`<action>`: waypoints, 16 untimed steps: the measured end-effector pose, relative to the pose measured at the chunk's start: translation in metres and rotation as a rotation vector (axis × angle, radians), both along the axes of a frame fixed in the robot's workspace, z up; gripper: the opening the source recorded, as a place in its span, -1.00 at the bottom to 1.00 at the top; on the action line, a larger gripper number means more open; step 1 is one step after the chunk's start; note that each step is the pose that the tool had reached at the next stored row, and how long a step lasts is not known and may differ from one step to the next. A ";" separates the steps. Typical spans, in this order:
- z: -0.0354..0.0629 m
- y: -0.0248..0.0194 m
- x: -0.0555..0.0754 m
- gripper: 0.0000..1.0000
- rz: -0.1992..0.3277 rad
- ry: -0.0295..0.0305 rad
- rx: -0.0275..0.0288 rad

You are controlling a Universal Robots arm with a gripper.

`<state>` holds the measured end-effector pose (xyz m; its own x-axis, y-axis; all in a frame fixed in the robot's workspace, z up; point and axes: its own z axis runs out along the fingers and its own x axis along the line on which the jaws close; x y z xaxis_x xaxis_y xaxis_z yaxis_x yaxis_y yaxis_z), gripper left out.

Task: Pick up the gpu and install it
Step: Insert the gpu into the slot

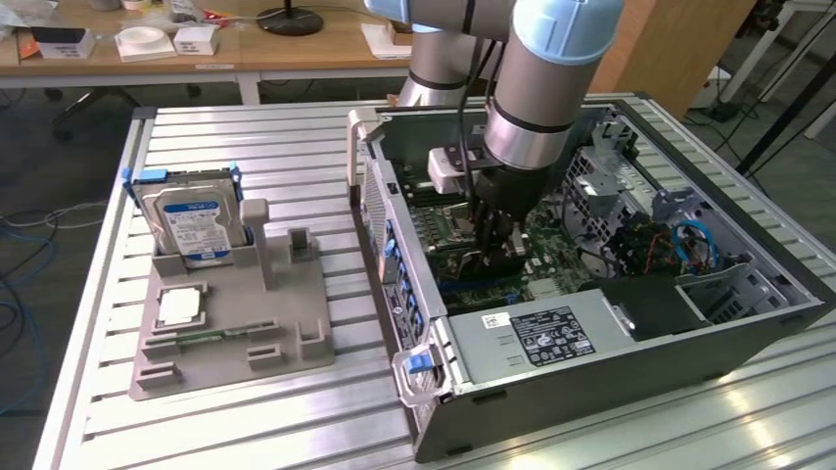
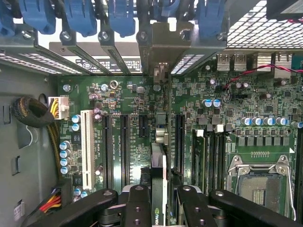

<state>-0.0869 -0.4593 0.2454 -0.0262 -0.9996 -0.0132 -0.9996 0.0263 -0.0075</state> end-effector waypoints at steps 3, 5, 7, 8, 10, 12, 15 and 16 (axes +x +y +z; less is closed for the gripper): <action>-0.0013 0.0000 0.000 -0.47 0.000 0.0001 0.0000; -0.0022 0.0000 0.000 -0.47 0.000 0.0003 -0.0002; -0.0038 0.0000 0.000 -0.47 0.000 0.0001 -0.0004; -0.0049 0.0000 0.000 -0.47 0.000 -0.0002 0.0002; -0.0061 0.0000 0.000 -0.47 0.000 -0.0001 0.0001; -0.0062 0.0000 0.000 -0.47 0.000 0.0003 -0.0003; -0.0065 0.0000 0.000 -0.47 0.000 0.0001 -0.0001; -0.0065 0.0000 0.000 -0.47 0.000 0.0001 0.0000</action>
